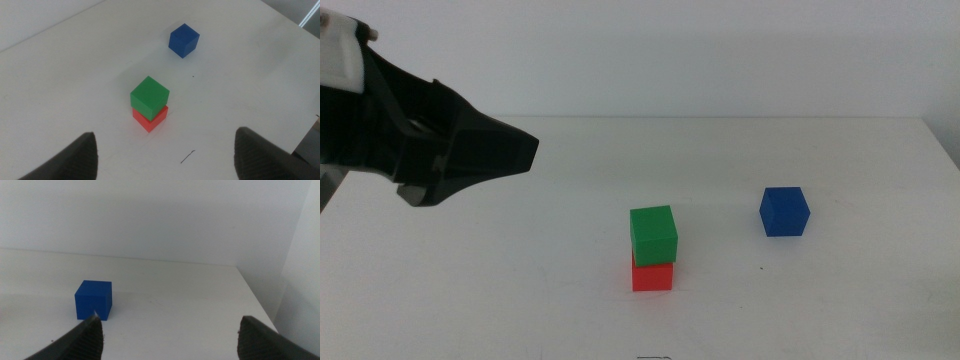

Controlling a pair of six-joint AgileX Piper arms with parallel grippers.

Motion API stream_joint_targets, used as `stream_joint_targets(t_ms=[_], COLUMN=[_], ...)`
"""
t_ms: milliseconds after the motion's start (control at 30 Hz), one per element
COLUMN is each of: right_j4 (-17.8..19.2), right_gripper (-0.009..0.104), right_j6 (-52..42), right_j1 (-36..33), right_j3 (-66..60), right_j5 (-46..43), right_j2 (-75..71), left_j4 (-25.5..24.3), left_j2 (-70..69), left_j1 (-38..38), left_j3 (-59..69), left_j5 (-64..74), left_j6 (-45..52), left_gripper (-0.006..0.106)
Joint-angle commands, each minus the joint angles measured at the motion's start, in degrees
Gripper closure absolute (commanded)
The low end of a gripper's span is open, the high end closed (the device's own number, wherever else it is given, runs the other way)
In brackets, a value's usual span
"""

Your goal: Stack red cubes first, then green, then blue cubes in a specific spot.

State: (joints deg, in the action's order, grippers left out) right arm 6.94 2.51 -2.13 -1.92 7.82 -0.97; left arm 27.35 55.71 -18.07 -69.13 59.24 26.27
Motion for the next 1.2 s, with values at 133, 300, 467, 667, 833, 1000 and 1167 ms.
stream_joint_targets(t_ms=[133, 300, 467, 667, 833, 1000, 1167], right_j4=[0.03, -3.07, -6.12, -5.07, -7.30, -13.50, -15.03], right_gripper=[0.005, 0.005, 0.005, 0.005, 0.005, 0.005, 0.005], right_j6=[0.56, 3.16, 3.04, 3.13, 3.28, -5.72, -6.51], right_j1=[0.05, 0.05, 0.05, 0.05, 0.05, -0.01, -2.38], right_j3=[3.25, 19.73, 41.14, 51.61, 52.97, 55.02, 59.74], right_j5=[-10.52, 6.75, 29.41, 31.84, 30.04, 29.19, 30.74], right_j2=[0.19, 13.74, 31.81, 46.52, 53.36, 60.52, 69.57], left_j4=[2.32, 2.32, 2.32, 2.32, 2.32, 2.27, 2.27], left_j2=[-0.61, -0.61, -0.61, -0.61, -0.61, -0.61, -0.61], left_j1=[-0.03, -0.03, -0.09, -0.09, -0.09, -0.09, -0.09], left_j3=[-1.31, -1.31, -1.31, -1.31, -1.31, -1.31, -1.31], left_j5=[-3.25, -3.25, -3.25, -3.25, -3.25, -3.25, -3.25], left_j6=[-0.21, -0.21, -0.21, -0.21, -0.21, -0.21, -0.21], left_gripper=[0.007, 0.007, 0.007, 0.007, 0.007, 0.007, 0.007])
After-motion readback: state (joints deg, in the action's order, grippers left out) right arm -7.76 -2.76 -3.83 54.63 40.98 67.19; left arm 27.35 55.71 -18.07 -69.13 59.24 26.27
